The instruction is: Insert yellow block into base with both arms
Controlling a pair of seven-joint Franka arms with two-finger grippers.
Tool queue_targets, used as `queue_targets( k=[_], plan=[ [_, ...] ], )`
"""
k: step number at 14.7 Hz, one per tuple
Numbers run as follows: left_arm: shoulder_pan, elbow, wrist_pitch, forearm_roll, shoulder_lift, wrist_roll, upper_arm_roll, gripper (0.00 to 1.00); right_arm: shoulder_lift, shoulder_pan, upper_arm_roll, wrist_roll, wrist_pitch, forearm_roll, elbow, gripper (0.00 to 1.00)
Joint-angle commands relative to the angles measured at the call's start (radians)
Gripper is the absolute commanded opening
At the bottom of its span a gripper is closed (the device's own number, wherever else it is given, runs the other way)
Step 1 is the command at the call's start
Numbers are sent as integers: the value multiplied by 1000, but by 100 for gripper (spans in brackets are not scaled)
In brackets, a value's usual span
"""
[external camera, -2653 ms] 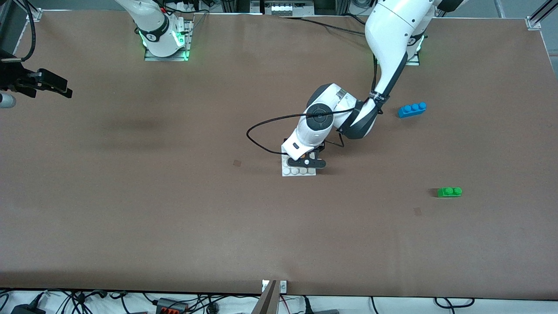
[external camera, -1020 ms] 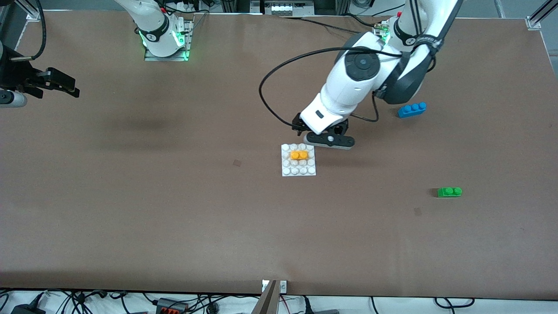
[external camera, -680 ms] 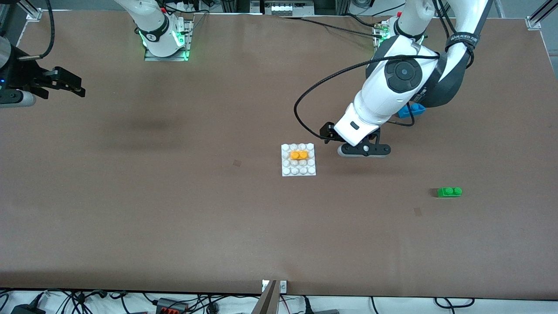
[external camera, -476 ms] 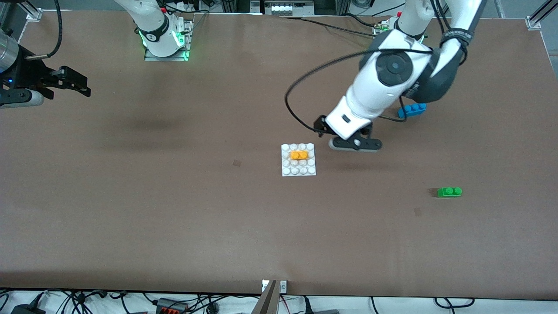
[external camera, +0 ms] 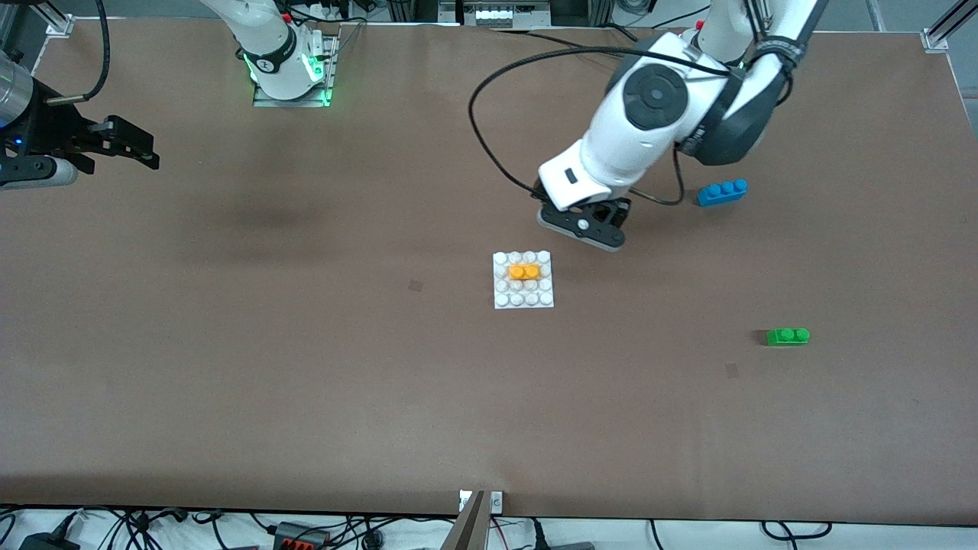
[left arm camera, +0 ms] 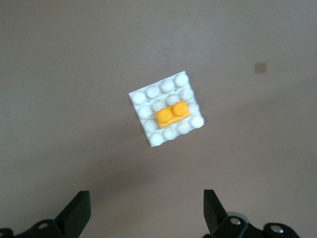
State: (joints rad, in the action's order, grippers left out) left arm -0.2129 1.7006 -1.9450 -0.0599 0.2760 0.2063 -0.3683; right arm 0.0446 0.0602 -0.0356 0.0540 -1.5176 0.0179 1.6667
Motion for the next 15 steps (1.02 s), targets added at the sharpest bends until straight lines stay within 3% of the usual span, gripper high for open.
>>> queue_targets(
  k=[1, 6, 9, 15],
  plan=[
    [91, 19, 40, -23, -44, -85, 34, 100, -8, 3, -4, -13, 10, 8, -21, 100],
    [121, 13, 133, -41, -138, -88, 245, 100, -8, 1, -4, -13, 11, 8, -21, 100],
    [183, 16, 233, -34, -198, -87, 272, 100, -8, 0, -4, -13, 11, 8, -21, 100],
    [194, 24, 310, -29, -250, -51, 285, 100, -8, 0, -4, -13, 11, 10, -21, 100]
  ],
)
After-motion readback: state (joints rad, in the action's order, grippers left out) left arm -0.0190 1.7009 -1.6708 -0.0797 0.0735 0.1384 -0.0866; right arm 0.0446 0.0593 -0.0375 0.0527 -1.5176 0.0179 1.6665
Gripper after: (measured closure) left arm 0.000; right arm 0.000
